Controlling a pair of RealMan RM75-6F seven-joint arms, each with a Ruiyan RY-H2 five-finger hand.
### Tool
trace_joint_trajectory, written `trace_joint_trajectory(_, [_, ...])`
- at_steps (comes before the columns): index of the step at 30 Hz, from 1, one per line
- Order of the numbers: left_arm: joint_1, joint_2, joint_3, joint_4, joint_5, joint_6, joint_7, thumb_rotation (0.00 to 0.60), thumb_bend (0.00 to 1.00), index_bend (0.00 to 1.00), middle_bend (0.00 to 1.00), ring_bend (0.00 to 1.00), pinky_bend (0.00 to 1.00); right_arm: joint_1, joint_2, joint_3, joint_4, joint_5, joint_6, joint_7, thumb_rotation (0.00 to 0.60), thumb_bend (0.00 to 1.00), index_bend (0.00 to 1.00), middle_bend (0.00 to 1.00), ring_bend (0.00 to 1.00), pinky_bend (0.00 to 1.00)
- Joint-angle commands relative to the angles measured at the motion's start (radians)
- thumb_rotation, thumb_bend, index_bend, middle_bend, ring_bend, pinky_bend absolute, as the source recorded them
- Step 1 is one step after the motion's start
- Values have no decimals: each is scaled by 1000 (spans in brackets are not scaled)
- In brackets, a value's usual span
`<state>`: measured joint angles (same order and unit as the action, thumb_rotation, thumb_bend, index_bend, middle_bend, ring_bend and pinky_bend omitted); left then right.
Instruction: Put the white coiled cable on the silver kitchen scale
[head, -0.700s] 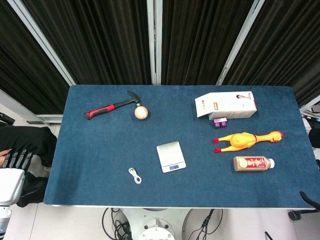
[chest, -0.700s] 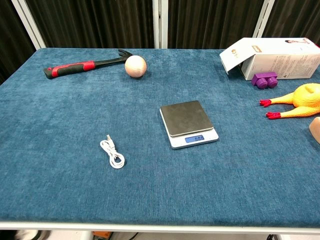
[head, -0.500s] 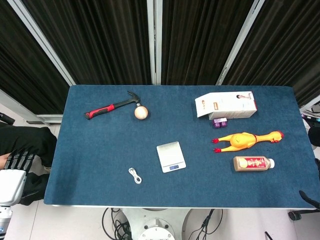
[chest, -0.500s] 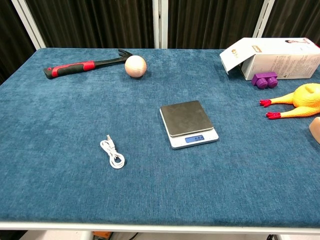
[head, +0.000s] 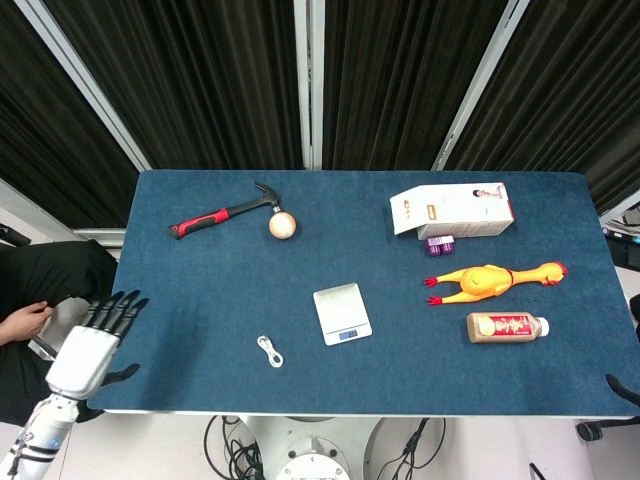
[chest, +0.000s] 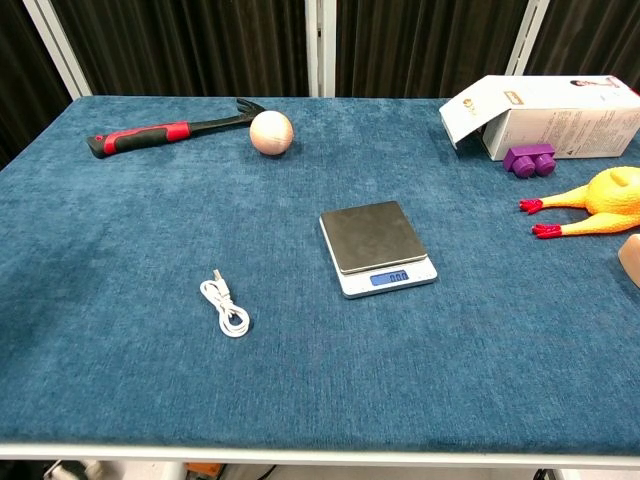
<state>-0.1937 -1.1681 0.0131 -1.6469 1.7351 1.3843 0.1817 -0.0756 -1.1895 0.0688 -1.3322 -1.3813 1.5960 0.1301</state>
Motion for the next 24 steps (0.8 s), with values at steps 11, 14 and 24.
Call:
trace_joint_trajectory(11, [-212, -167, 12, 48, 122, -248, 135, 600, 170, 90, 46, 0, 0, -8, 34, 21, 5, -10, -8, 83, 600, 26, 0, 0, 0, 0])
trace_joint_trajectory(14, [-234, -224, 2, 59, 103, -263, 107, 600, 171, 90, 51, 0, 4, -7, 32, 22, 16, -7, -19, 95, 600, 26, 0, 0, 0, 0])
trace_joint_trajectory(24, [-288, -376, 18, 205, 83, -298, 40, 600, 171, 92, 106, 0, 47, -5, 22, 29, 47, 0, -46, 132, 600, 26, 0, 0, 0, 0])
